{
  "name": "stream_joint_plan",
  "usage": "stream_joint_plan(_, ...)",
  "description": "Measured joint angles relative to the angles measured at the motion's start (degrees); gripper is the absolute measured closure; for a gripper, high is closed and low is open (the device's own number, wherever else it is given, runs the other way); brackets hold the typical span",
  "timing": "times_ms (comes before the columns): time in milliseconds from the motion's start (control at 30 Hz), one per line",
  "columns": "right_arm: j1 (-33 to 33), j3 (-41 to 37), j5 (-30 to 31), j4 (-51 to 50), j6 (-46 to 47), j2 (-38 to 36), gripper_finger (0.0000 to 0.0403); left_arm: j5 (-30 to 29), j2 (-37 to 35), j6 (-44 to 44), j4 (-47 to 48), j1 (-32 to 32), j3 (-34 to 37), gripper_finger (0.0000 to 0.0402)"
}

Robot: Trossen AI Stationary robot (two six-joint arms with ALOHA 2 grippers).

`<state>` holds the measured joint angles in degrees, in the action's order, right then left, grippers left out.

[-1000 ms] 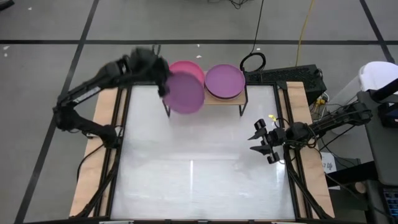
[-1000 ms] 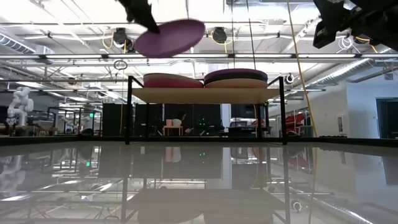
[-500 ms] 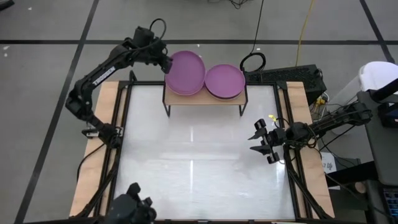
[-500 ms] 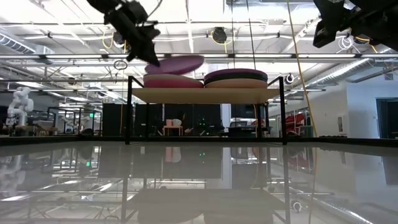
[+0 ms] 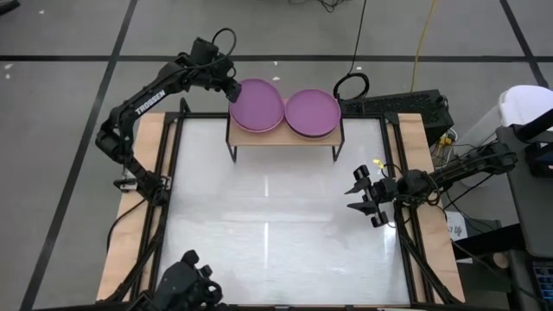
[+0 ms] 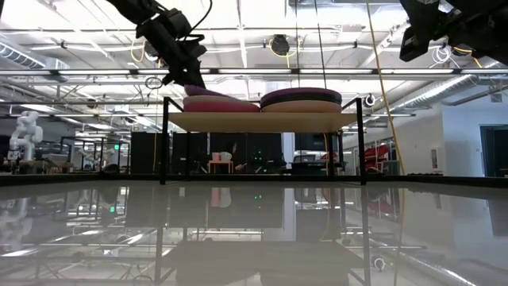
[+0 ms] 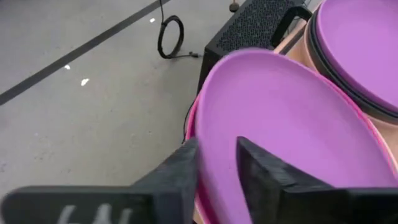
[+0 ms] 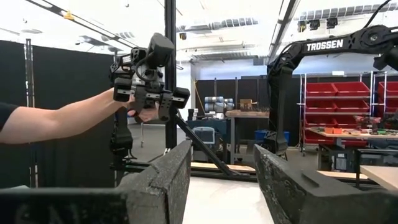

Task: Place and stack plates onto a shelf
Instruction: Stack the violet plate on top of the pink plate on the shelf, then return to Home Position

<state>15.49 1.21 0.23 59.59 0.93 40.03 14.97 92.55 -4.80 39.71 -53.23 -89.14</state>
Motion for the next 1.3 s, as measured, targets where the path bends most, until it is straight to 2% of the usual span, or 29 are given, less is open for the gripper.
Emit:
stream_joint_plan(167, -0.04, -0.04, 3.72, -1.66, 2.08, -0.02, 0.0248, 0.02, -0.25, 0.0, -0.01, 0.11, 0.0, 0.0236)
stream_joint_plan(300, -0.69, -0.02, 4.46, -7.3, 2.42, 0.0, 0.0248, 1.36, -2.95, -0.12, -0.53, 0.11, 0.0, 0.0217)
stream_joint_plan(433, -2.29, 0.27, 4.28, -15.76, 2.35, -0.02, 0.0252, 2.83, -9.53, -2.63, -0.56, 1.11, 0.0, 0.0227)
stream_joint_plan(633, -6.53, 7.18, 4.28, -38.49, 0.91, 0.06, 0.0293, 3.02, -22.78, -3.91, -5.26, 6.13, 2.65, 0.029)
stream_joint_plan(767, -8.25, 11.82, 4.28, -46.97, -2.61, -1.16, 0.0334, 3.01, -33.09, -2.49, -12.77, 11.16, 11.37, 0.0321)
stream_joint_plan(967, -8.41, 12.42, 4.26, -50.25, -7.1, -9.86, 0.0395, -0.02, -47.62, 1.34, -27.2, 17.25, 28.29, 0.0325)
stream_joint_plan(1300, -8.39, 9.9, 4.47, -56.82, -9.59, -30.3, 0.0402, -1.54, -61.81, 5.1, -39.37, 24.39, 48.94, 0.0325)
